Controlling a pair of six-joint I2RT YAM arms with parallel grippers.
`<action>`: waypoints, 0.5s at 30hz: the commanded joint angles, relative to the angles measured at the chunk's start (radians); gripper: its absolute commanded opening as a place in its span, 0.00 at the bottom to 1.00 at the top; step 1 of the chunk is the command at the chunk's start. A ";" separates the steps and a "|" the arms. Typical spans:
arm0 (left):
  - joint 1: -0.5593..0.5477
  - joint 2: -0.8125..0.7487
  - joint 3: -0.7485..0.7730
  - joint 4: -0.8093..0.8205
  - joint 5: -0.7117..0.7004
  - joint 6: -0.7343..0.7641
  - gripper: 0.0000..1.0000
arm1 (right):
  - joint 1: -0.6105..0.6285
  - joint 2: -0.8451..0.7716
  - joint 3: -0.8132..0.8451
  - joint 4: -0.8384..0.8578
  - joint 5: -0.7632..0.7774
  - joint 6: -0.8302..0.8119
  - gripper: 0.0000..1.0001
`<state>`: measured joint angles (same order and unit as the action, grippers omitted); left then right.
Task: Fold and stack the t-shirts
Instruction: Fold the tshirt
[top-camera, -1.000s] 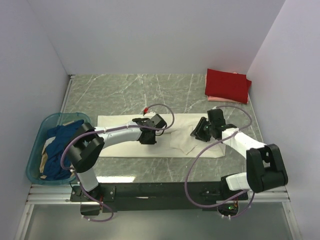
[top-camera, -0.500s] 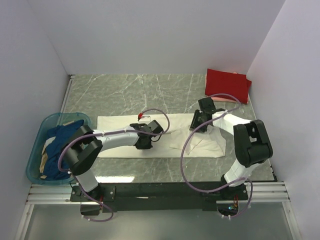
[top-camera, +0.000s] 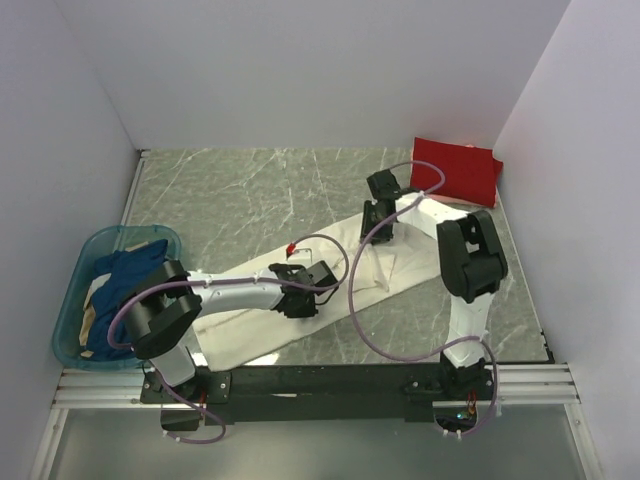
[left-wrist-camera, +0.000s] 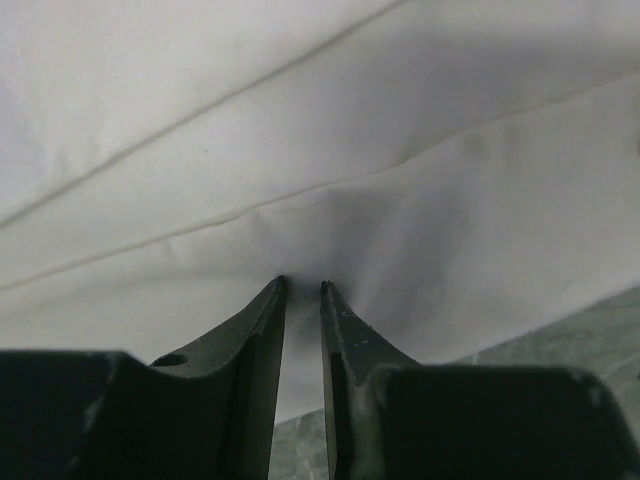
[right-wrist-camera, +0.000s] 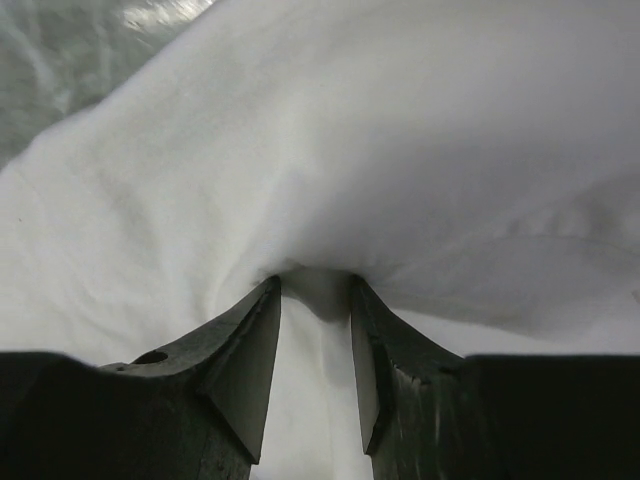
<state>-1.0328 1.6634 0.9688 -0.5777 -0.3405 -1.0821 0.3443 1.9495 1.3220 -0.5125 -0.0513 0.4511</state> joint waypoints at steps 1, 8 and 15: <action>-0.052 0.027 0.021 0.047 0.112 -0.087 0.26 | 0.039 0.101 0.132 -0.062 -0.028 -0.043 0.41; -0.061 0.088 0.105 0.148 0.185 -0.122 0.27 | 0.065 0.299 0.457 -0.187 -0.073 -0.103 0.41; -0.049 0.196 0.261 0.279 0.276 -0.122 0.27 | 0.076 0.517 0.847 -0.340 -0.117 -0.158 0.42</action>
<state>-1.0851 1.8259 1.1362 -0.3969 -0.1326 -1.1942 0.4103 2.3962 2.0521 -0.7670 -0.1459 0.3393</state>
